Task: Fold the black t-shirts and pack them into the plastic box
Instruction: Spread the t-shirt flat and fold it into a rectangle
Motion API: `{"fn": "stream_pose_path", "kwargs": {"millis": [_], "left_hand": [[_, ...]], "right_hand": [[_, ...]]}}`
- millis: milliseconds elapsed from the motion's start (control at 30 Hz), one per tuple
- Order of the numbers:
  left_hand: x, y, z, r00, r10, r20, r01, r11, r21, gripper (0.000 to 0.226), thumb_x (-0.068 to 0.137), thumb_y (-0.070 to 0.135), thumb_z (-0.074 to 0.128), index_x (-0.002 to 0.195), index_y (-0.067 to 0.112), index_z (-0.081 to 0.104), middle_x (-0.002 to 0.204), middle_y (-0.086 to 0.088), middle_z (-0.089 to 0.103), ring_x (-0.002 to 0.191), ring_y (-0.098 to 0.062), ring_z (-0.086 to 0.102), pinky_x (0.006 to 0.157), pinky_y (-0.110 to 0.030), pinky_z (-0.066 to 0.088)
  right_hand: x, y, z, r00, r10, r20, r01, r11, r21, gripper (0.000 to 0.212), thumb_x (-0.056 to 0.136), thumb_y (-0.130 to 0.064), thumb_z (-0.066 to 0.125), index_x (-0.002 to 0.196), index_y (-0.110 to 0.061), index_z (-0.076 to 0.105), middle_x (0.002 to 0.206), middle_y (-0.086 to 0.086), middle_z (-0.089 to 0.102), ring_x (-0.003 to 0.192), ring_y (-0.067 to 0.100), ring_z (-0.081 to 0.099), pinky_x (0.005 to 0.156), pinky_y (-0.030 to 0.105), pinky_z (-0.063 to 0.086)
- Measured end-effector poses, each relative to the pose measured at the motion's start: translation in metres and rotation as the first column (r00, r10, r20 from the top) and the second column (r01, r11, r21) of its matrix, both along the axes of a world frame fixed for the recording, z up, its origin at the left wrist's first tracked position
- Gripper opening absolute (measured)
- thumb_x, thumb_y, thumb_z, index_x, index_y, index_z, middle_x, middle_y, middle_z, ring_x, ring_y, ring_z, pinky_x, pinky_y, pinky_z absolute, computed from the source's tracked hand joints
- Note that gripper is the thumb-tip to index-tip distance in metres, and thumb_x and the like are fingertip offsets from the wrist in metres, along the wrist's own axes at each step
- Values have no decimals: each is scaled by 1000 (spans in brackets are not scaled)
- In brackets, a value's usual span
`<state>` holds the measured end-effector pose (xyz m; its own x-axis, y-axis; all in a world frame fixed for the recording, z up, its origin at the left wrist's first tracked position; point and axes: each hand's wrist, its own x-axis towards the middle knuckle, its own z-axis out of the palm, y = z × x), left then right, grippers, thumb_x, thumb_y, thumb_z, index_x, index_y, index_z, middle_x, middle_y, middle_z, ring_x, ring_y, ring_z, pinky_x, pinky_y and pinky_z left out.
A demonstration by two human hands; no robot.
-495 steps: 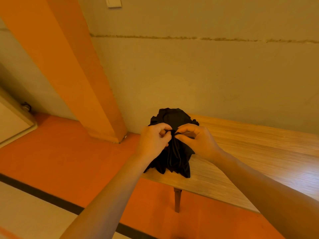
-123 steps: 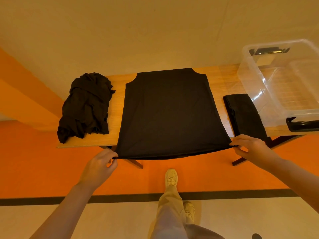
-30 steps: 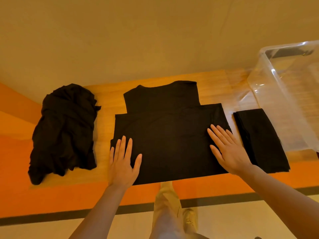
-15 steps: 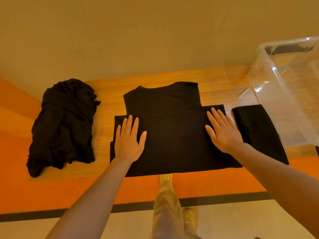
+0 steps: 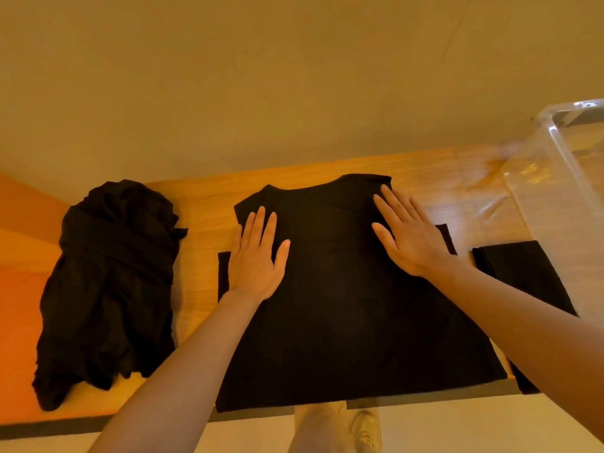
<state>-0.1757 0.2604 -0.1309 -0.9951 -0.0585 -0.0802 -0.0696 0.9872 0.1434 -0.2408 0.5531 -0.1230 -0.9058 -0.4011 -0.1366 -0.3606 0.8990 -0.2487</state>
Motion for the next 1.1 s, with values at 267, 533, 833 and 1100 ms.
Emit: {"fn": "stream_pose_path", "kwargs": {"millis": [267, 533, 833, 1100], "left_hand": [[-56, -14, -10, 996, -74, 54, 76, 997, -18, 76, 91, 67, 14, 155, 25, 7, 162, -1, -1, 148, -17, -9, 121, -41, -2], [-68, -19, -5, 995, -66, 74, 64, 998, 20, 79, 89, 70, 6, 155, 25, 5, 162, -2, -6, 148, -17, -12, 121, -40, -6], [-14, -85, 21, 991, -129, -46, 130, 991, 40, 42, 93, 46, 41, 120, 21, 62, 135, 0, 53, 125, -20, 48, 100, -43, 26], [-13, -86, 38, 996, 85, 31, -89, 983, 161, 8, 88, 26, 67, 96, 28, 67, 105, 11, 59, 106, -16, 54, 84, -27, 14]], "right_hand": [[-73, -16, -13, 994, -108, 19, 107, 992, 66, 78, 89, -65, 0, 154, -23, 0, 161, -5, -7, 146, 11, -14, 120, 39, -8], [-74, -7, -14, 996, -89, 15, 89, 996, 21, 72, 94, -60, 8, 154, -21, 1, 161, -4, -6, 147, 10, -14, 119, 39, -10], [-37, 80, 25, 995, -98, -27, 100, 993, 60, 35, 93, -28, 51, 125, -14, 56, 140, 10, 47, 127, 31, 44, 108, 48, 24], [-38, 84, 37, 906, -322, 274, 342, 939, -26, 13, 86, -21, 69, 94, -19, 60, 103, -1, 53, 95, 20, 56, 91, 39, 43]]}}
